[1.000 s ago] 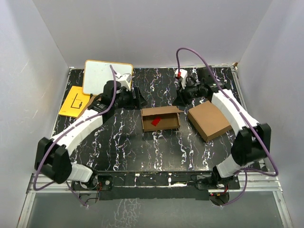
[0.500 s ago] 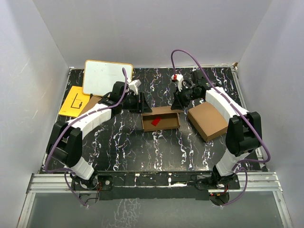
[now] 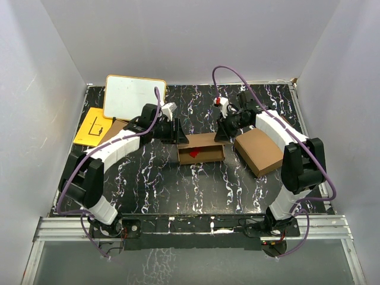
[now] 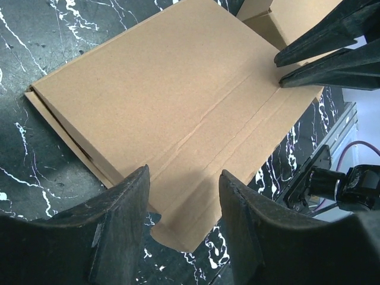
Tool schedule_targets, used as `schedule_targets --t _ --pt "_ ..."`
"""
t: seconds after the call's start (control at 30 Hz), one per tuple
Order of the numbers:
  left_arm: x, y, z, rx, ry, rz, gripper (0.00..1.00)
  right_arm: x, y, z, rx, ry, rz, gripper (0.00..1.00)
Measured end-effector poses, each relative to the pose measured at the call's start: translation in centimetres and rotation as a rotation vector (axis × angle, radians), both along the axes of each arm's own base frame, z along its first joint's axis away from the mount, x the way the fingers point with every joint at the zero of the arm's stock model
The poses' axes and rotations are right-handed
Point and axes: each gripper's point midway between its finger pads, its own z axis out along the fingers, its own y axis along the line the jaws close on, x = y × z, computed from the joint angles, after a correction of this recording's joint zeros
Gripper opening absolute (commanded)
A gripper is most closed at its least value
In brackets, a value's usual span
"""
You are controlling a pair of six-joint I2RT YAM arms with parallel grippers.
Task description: Fold the paper box
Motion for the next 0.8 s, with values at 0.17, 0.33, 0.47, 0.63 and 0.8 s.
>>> schedule_targets --t 0.17,0.33,0.47,0.63,0.8 --pt "-0.2 0.1 -0.6 0.013 0.018 -0.003 0.47 -0.4 -0.2 -0.6 -0.008 0.015 0.001 0.25" --pt "-0.5 0.3 -1.7 0.025 0.043 -0.002 0.47 -0.6 -0.2 -1.2 -0.017 0.037 0.002 0.25" --pt "-1.2 0.6 -3.4 0.045 0.083 -0.002 0.46 -1.2 -0.5 -2.6 -0.034 0.073 0.001 0.25" --pt "-1.8 0.9 -4.7 0.063 0.12 -0.002 0.46 -1.6 -0.7 -4.1 -0.056 0.111 -0.003 0.25" --pt "-1.9 1.0 -5.5 0.073 0.138 -0.002 0.46 -2.1 -0.9 -6.1 -0.086 0.156 -0.006 0.25"
